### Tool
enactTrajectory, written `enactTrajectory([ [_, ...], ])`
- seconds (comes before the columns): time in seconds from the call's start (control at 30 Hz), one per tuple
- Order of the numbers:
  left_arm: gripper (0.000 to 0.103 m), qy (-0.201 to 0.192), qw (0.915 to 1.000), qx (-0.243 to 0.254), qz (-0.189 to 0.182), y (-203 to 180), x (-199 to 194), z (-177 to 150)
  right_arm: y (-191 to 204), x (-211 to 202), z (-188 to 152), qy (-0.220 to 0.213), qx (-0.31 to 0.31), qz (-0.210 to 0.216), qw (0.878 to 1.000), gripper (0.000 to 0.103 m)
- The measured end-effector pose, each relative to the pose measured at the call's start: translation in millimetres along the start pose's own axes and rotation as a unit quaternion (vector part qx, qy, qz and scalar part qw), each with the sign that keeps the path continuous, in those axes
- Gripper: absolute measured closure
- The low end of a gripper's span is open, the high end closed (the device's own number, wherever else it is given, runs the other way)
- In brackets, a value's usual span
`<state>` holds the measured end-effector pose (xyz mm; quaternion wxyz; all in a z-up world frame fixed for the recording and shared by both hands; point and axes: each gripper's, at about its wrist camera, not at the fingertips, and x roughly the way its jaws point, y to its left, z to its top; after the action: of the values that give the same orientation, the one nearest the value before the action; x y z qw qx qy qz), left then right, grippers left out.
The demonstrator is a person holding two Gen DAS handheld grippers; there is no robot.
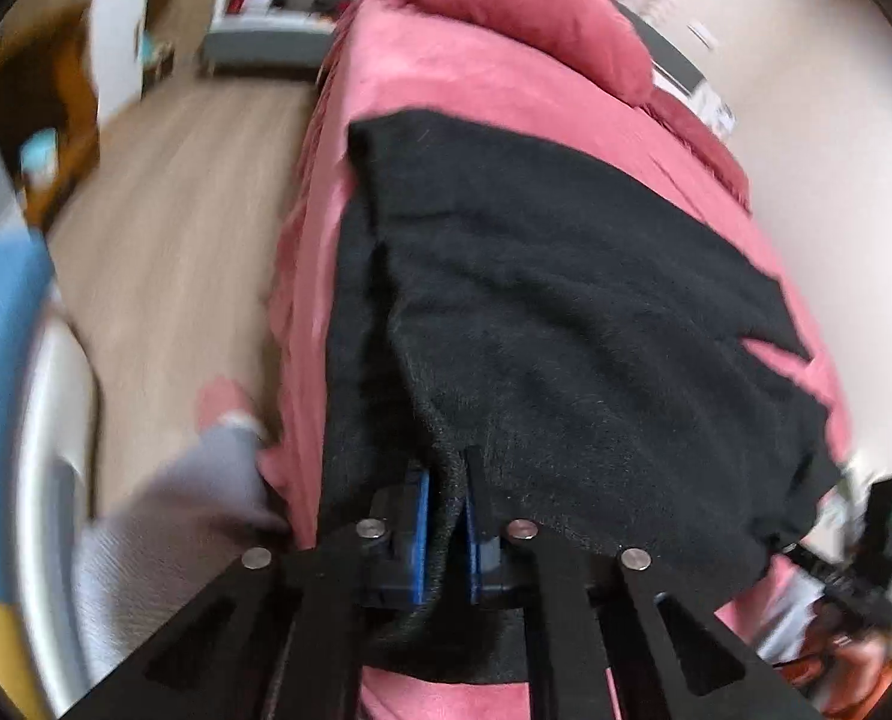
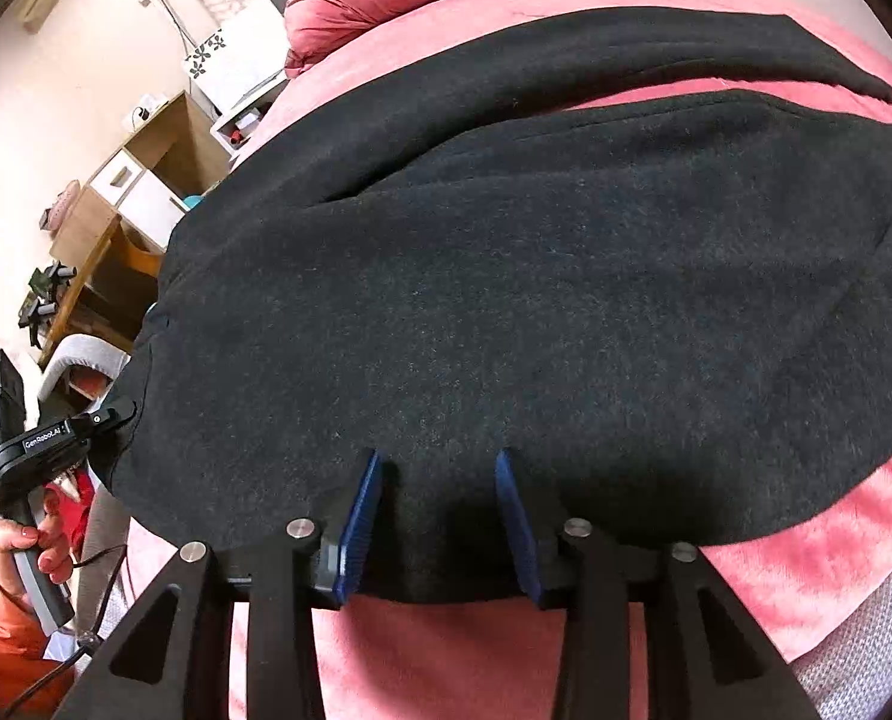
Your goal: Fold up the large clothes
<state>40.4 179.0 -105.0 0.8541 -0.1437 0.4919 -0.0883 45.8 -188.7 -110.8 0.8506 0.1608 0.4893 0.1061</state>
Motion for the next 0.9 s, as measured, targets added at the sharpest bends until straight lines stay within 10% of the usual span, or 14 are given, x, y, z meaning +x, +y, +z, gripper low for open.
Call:
enactTrajectory([
  [0.17, 0.098, -0.032, 0.9945, -0.094, -0.034, 28, -25, 3, -4, -19, -2, -0.027, 0.017, 0.015, 0.999, 0.063],
  [0.37, 0.095, 0.006, 0.9955, -0.092, -0.023, 47, 6, -14, -5, -12, -7, -0.012, 0.009, 0.015, 1.000, 0.063],
  [0.43, 0.084, 0.007, 0.9967, -0.079, -0.019, 44, 6, -7, -13, -8, -9, -0.005, 0.026, 0.024, 0.999, 0.063],
  [0.5, 0.042, 0.017, 0.9963, -0.084, -0.003, 43, 7, 4, -18, -9, -11, -0.006, 0.036, 0.033, 0.999, 0.063],
  [0.53, 0.036, 0.013, 0.9956, -0.092, 0.004, 45, 9, 8, -20, -9, -13, -0.006, 0.040, 0.037, 0.998, 0.063],
  [0.7, 0.022, -0.044, 0.9812, -0.186, -0.025, 65, -6, 20, -40, -31, -15, -0.031, 0.064, 0.043, 0.996, 0.063],
  [0.9, 0.022, 0.023, 0.9890, -0.146, 0.006, 51, 26, 6, -109, -85, -17, -0.103, 0.157, 0.011, 0.982, 0.062],
])
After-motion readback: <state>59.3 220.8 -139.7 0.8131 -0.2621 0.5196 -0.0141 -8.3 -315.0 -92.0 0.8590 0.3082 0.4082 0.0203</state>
